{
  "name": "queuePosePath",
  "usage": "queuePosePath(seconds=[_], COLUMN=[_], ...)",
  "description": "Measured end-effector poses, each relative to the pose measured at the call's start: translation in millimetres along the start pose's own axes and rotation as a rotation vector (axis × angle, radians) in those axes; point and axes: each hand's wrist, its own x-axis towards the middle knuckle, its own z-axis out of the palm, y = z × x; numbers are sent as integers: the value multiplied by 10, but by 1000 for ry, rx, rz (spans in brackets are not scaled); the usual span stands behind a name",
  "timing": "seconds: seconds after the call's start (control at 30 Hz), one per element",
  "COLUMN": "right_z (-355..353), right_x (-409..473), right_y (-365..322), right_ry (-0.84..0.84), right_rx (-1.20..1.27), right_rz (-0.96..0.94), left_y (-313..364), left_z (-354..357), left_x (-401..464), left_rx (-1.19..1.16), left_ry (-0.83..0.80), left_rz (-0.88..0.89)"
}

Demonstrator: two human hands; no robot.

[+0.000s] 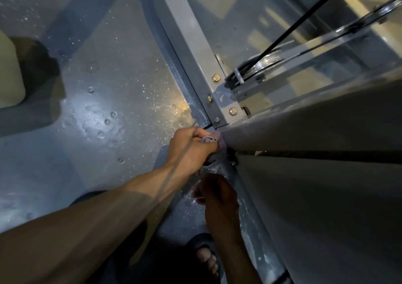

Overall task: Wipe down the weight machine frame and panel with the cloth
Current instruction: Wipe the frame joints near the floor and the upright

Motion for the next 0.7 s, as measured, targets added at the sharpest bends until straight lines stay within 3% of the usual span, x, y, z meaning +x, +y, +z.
queuePosePath(seconds=[0.2, 0.37, 0.5, 0.7], right_z=[-95, -122, -150, -168], right_x=[-55, -188, -279, -412], right_y=[-2, -40, -23, -55], right_ry=[79, 117, 132, 158], right_rx=[19, 70, 52, 126], right_rz=[-9, 2, 16, 26], left_y=[122, 133, 266, 254], left_z=[33, 76, 104, 124], left_x=[-209, -235, -432, -400], left_rx=[-74, -98, -157, -166], left_ry=[-70, -1, -85, 14], left_rz=[58, -3, 50, -7])
